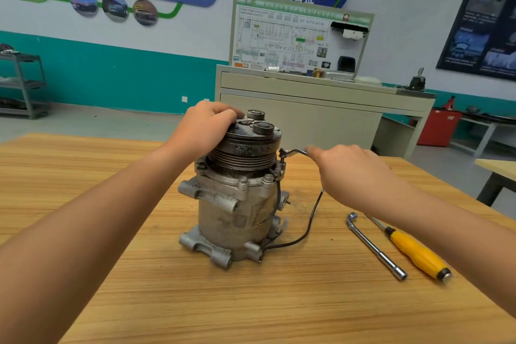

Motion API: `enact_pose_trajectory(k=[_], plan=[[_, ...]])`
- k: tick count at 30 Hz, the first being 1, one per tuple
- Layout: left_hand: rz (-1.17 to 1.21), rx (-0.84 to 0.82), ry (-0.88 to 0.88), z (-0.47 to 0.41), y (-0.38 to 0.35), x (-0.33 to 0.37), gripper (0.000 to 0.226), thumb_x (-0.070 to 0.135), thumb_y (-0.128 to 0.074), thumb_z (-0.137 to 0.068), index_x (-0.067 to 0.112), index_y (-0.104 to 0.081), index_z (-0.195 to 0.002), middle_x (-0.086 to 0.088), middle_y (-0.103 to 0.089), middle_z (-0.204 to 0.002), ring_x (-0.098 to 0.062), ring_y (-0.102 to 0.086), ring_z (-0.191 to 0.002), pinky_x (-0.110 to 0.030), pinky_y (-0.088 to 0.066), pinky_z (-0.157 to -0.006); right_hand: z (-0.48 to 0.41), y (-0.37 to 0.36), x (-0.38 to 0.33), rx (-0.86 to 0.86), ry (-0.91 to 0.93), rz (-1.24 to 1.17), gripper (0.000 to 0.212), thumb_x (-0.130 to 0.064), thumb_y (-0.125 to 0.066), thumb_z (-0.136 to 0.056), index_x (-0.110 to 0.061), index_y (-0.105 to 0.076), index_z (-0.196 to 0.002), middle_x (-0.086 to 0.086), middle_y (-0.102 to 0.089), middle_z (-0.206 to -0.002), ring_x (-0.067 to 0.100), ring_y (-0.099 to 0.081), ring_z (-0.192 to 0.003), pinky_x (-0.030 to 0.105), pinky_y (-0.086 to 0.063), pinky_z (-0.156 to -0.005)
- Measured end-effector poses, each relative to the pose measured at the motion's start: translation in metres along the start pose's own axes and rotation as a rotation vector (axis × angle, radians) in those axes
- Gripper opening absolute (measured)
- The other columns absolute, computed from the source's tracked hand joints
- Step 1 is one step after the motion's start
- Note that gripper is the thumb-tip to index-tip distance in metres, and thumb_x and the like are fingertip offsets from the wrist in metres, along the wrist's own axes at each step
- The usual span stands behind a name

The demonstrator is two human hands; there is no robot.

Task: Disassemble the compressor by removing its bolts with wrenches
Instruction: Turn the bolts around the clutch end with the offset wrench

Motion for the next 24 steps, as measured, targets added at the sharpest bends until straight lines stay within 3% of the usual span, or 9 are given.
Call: enact_pose_trajectory(k=[6,12,15,20,24], plan=[[0.009,0.004,-0.003,0.000,-0.001,0.000,0.029,0.016,-0.041,-0.093,0.029,-0.066,-0.101,0.002,-0.061,-0.102,-0.020,-0.053,-0.111,-0.039,-0.044,-0.099,0.005,0.008,-0.026,-0.138,0.084,0.253,0.062,0.005,-0.045,-0.089,0.007,-0.011,-0.141,0.007,-0.029,-0.057,0.019,-0.031,-0.043,0.028,-0.029,-0.039],[0.022,0.001,-0.005,-0.002,-0.001,-0.002,0.029,0.017,-0.041,-0.094,0.029,-0.066,-0.100,0.002,-0.061,-0.104,-0.020,-0.053,-0.111,-0.041,-0.044,-0.100,0.006,0.004,-0.009,-0.091,0.197,0.384,0.063,0.002,-0.043,-0.091,0.004,-0.007,-0.142,0.008,-0.026,-0.059,0.021,-0.041,-0.051,0.028,-0.040,-0.045],[0.027,0.003,-0.016,-0.002,-0.002,-0.003,0.028,0.016,-0.041,-0.093,0.033,-0.064,-0.096,0.002,-0.062,-0.103,-0.020,-0.053,-0.110,-0.040,-0.044,-0.099,0.006,0.000,-0.010,-0.075,0.220,0.440,0.062,0.004,-0.040,-0.091,0.005,-0.005,-0.142,0.008,-0.023,-0.060,0.020,-0.031,-0.042,0.027,-0.027,-0.034],[0.035,0.009,-0.020,-0.002,-0.001,-0.002,0.028,0.016,-0.041,-0.093,0.033,-0.064,-0.094,0.003,-0.062,-0.101,-0.018,-0.054,-0.109,-0.037,-0.045,-0.098,0.004,-0.001,-0.010,-0.013,0.252,0.520,0.061,0.005,-0.035,-0.091,0.004,-0.004,-0.143,0.008,-0.019,-0.059,0.019,-0.024,-0.041,0.027,-0.018,-0.034],[0.044,0.012,-0.014,-0.001,-0.001,-0.002,0.028,0.015,-0.042,-0.093,0.032,-0.064,-0.093,0.003,-0.062,-0.100,-0.018,-0.054,-0.108,-0.038,-0.045,-0.098,-0.005,-0.005,0.001,-0.079,0.224,0.426,0.071,0.003,-0.046,-0.087,-0.002,-0.003,-0.144,0.004,-0.028,-0.061,0.016,-0.032,-0.046,0.027,-0.036,-0.046]])
Point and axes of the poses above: each hand's wrist, its own z-axis away from the middle knuckle, its own y-axis out of the back of the hand, x = y × z, the point moved 4 cm from there along -z, towards the middle knuckle
